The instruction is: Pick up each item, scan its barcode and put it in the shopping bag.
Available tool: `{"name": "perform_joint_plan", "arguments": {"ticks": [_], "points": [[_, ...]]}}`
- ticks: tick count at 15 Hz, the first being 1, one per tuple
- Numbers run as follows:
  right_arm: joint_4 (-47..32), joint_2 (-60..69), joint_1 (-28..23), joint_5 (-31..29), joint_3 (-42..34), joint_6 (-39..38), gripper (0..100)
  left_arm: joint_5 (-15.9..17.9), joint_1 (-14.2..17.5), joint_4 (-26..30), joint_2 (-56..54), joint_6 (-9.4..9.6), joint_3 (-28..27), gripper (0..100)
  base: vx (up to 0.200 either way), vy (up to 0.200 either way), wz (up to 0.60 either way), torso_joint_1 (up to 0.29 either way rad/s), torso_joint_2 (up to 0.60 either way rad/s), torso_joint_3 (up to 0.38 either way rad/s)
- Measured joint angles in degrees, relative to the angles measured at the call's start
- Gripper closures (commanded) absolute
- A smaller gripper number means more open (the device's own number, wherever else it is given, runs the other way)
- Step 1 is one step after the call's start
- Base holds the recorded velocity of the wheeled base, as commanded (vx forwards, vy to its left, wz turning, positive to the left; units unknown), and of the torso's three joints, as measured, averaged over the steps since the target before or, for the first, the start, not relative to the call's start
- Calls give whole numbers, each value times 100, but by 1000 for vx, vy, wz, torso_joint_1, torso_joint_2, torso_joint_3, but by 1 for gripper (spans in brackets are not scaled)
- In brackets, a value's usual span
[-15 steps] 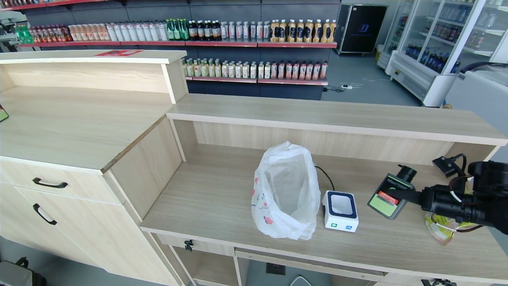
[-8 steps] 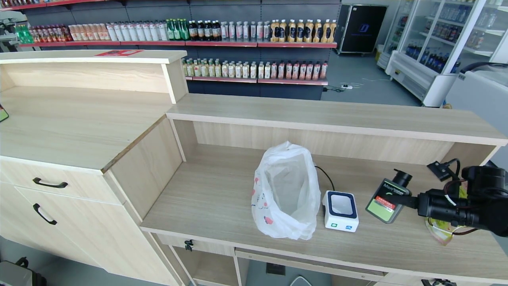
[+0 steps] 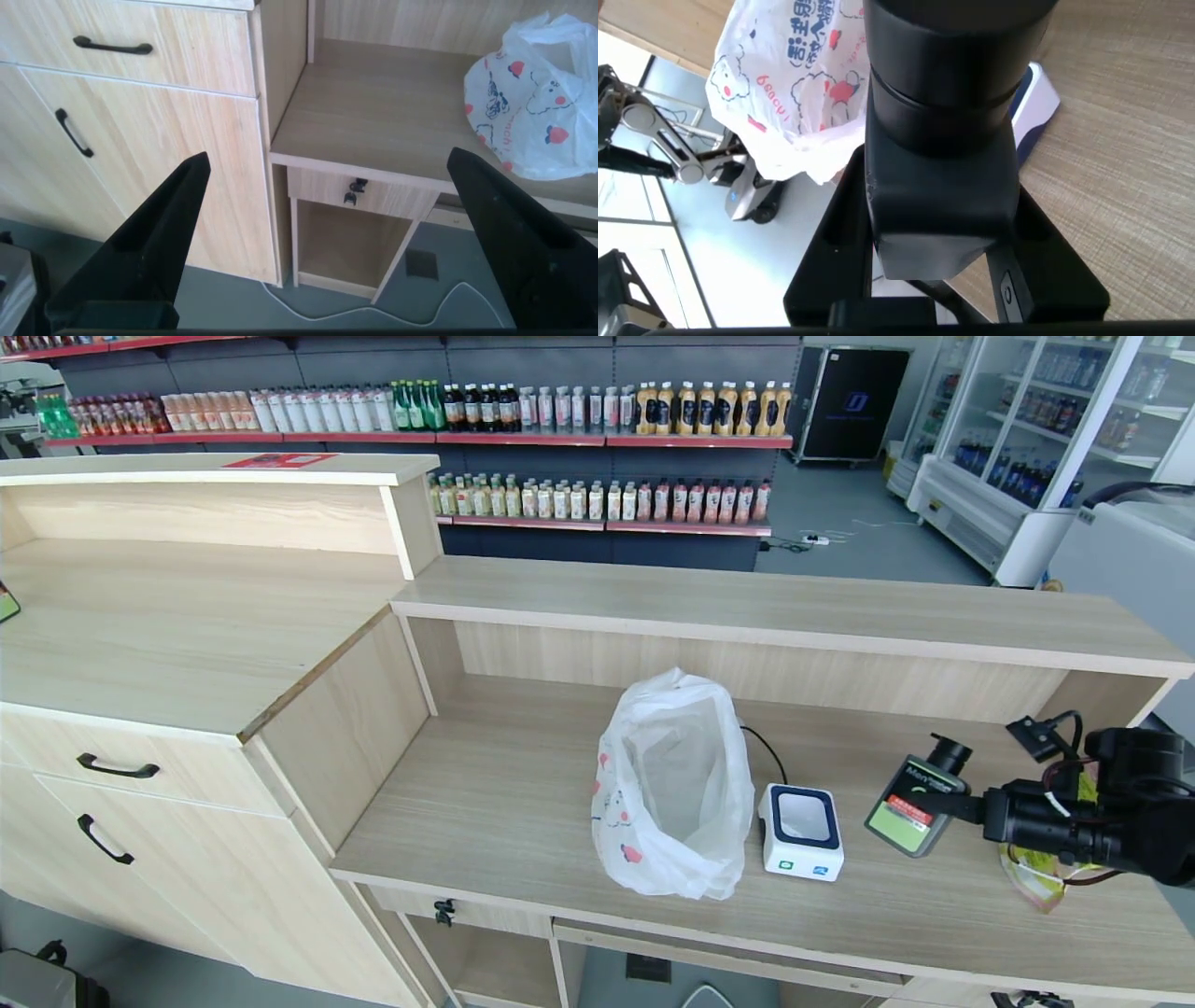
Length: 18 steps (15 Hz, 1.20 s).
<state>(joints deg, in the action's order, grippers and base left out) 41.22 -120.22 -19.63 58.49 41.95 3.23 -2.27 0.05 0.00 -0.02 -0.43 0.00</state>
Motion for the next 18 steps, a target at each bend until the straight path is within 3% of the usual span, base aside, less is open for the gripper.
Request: {"name": "perform_joint_plan", "arguments": {"ticks": [18], "points": [[-30,-375,433,-33,286,284,100,0,2,0,0,0,0,0,0,0,0,0,0,0]]}}
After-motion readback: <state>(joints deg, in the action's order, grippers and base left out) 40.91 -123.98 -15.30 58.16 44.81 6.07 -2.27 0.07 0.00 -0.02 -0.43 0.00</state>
